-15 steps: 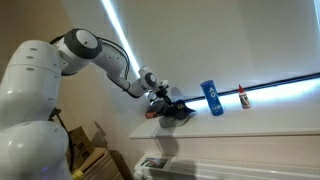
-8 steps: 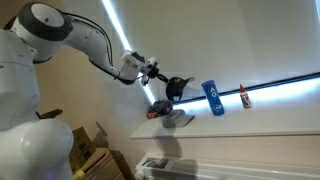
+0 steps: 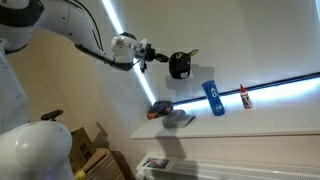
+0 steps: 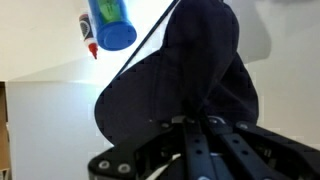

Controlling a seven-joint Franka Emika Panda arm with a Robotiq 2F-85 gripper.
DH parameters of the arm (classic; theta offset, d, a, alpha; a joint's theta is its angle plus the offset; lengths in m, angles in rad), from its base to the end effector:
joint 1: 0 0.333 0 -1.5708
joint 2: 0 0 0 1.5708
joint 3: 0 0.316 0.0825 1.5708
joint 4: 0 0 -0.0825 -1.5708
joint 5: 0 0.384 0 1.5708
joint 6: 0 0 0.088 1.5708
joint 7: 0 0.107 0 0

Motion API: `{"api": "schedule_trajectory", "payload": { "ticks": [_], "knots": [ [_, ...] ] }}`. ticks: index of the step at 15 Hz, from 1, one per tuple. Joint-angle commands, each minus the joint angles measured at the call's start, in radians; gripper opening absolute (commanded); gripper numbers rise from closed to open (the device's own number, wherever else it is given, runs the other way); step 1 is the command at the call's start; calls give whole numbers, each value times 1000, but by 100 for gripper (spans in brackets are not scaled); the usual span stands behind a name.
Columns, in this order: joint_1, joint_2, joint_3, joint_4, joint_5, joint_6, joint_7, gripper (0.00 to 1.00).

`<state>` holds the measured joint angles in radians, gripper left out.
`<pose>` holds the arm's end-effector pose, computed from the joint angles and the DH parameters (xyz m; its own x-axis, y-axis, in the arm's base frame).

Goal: Place the black cap on the blue can, move the gray cap to the right, and move the bottle to the left

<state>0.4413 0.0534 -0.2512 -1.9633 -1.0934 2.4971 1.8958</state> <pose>0.5947 0.1223 0.4967 0.2591 -0.6144 0.7453 -0.6709 -0.6695 -0.3187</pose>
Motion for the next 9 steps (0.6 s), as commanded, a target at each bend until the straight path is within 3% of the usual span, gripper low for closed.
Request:
{"api": "schedule_trajectory", "payload": {
  "ticks": [1,5,6,9],
  "knots": [
    [-180,-88,133,-127,88,51,-15,1],
    [-307,-90,166,-220,287,231,-64,1],
    [-270,-87,107,-236,301,263,-54,1],
    [-300,-91,76,-257,221,334,88,1]
  ]
}}
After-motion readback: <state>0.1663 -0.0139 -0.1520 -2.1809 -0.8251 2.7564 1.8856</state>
